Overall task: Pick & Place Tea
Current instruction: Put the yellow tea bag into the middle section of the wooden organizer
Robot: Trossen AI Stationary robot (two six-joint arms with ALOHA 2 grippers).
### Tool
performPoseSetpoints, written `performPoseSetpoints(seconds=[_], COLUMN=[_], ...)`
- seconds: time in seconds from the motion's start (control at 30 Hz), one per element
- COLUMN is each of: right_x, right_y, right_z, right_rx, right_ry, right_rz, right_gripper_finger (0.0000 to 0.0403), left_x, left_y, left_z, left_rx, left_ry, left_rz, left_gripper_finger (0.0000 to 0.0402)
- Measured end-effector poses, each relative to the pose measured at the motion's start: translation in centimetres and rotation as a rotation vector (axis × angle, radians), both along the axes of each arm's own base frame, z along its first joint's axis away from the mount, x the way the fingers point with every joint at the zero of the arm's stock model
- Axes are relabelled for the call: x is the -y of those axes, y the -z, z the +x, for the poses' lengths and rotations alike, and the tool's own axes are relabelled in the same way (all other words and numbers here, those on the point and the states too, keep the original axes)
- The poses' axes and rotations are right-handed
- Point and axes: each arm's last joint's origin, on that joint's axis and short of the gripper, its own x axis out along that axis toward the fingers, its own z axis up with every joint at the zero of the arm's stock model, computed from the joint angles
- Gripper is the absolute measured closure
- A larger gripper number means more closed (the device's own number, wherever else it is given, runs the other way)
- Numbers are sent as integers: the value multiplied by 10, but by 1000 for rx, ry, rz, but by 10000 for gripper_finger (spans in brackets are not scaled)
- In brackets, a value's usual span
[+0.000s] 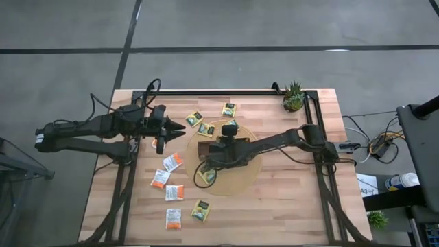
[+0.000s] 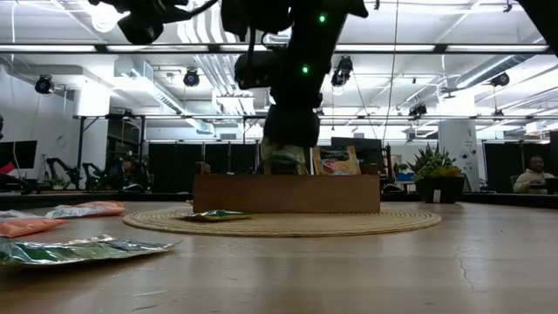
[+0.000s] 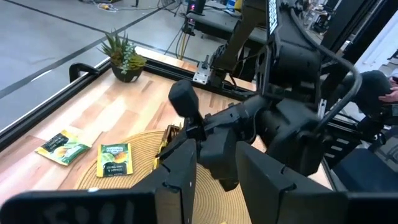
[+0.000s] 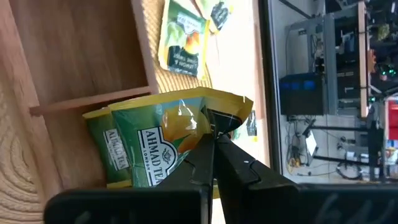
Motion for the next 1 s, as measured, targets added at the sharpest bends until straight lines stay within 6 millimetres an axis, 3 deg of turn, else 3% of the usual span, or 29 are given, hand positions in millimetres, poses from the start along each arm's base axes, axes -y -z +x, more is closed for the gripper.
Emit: performPoseSetpoints(seconds=[0.73, 1.0], right_x=[5, 5], right_y=[13, 14], right_z=[-2, -1], right_rx=[-18, -4], right_ry=[-11, -4], right_rz=[39, 78], right_gripper_finger=[394, 356], left_x=[0, 0], left_y=[0, 0], left_z=[0, 0], left_rx=[6, 5], left_ry=[-3, -3], left_rz=[-16, -16], left_gripper_finger=[294, 294])
